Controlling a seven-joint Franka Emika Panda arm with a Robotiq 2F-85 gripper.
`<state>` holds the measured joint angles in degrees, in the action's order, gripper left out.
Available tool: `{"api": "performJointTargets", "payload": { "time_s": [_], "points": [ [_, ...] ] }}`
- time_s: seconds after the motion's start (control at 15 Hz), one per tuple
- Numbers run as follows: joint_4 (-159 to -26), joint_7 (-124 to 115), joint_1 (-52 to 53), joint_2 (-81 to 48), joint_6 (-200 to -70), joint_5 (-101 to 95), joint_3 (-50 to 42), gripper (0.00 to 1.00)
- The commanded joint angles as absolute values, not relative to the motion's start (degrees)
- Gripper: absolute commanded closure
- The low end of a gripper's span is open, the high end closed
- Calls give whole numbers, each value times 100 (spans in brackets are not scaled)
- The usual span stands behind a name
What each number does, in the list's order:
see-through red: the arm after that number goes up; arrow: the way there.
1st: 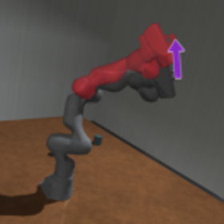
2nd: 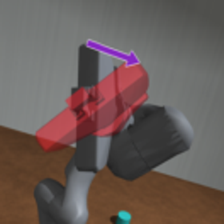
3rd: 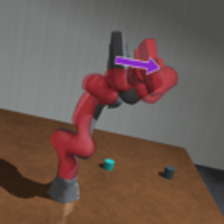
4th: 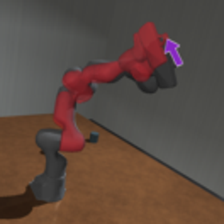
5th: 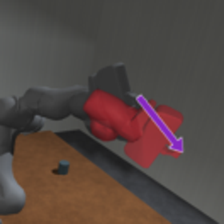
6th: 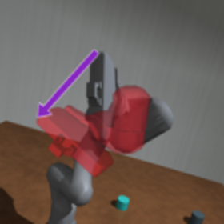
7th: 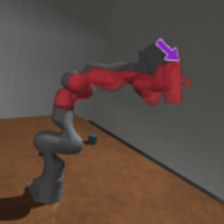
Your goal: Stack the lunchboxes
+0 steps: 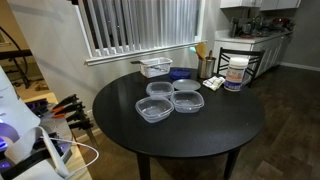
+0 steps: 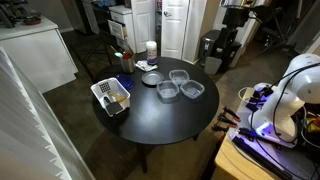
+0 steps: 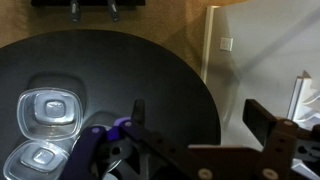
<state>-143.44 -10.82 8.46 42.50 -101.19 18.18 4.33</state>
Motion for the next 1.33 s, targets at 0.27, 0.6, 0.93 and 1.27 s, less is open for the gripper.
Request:
{"api": "performJointTargets", "payload": {
  "time_s": [0.27,0.6,0.93,1.27],
  "points": [
    [-14208,-1001,101,3827,-10288,1724,59,0],
    [-13762,-984,-745,2919,-10491,1891,-889,0],
    [-13434,-1090,-1071,1971,-10854,2165,-1342,0],
    [-13286,-1193,-964,1235,-11208,2367,-1157,0]
  ]
}}
